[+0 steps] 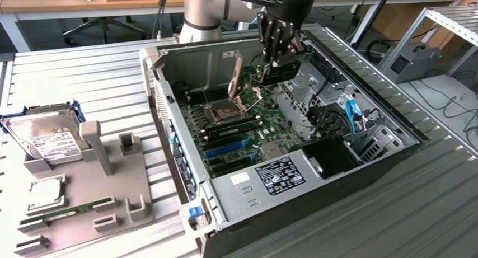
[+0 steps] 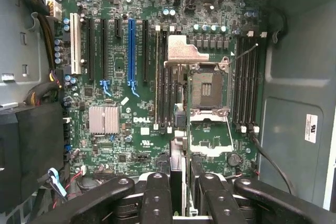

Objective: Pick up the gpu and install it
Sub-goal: 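Insert the gpu into the slot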

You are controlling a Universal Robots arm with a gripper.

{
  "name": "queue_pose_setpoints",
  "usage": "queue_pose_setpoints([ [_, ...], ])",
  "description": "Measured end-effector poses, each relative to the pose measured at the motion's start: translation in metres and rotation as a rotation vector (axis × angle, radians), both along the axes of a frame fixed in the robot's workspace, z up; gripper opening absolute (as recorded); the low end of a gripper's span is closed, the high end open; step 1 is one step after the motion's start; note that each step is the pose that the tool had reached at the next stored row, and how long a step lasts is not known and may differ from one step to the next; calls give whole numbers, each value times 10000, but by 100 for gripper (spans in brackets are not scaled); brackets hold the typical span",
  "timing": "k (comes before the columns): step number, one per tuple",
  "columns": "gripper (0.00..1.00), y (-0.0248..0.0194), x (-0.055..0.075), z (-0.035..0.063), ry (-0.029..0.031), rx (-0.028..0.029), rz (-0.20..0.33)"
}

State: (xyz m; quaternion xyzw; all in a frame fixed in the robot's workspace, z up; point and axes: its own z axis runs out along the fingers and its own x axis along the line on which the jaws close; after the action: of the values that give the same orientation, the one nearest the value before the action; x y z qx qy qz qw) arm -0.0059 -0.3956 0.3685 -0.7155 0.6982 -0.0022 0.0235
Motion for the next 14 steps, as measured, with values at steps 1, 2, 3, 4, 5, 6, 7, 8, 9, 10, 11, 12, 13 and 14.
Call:
queue_pose_setpoints([
  [1,26,-8,-6,-2,0,0,0],
  [2,26,-13,-11,-4,0,0,0],
  [3,26,-22,-16,-8,0,0,0],
  [4,26,-24,-18,-9,0,-1,0],
  [5,26,-26,-20,-10,0,0,0],
  [6,26,-29,-23,-11,0,0,0],
  [7,26,-31,-25,-12,0,0,0],
  [8,26,-32,-26,-13,0,0,0],
  [9,26,-34,-28,-14,0,0,0],
  [10,26,-36,-30,-15,-1,0,0],
  [11,26,-37,-31,-16,0,0,0],
  [12,26,-38,-33,-17,0,0,0],
  [13,26,-40,-34,-18,0,0,0],
  [14,26,-41,-36,-18,0,0,0],
])
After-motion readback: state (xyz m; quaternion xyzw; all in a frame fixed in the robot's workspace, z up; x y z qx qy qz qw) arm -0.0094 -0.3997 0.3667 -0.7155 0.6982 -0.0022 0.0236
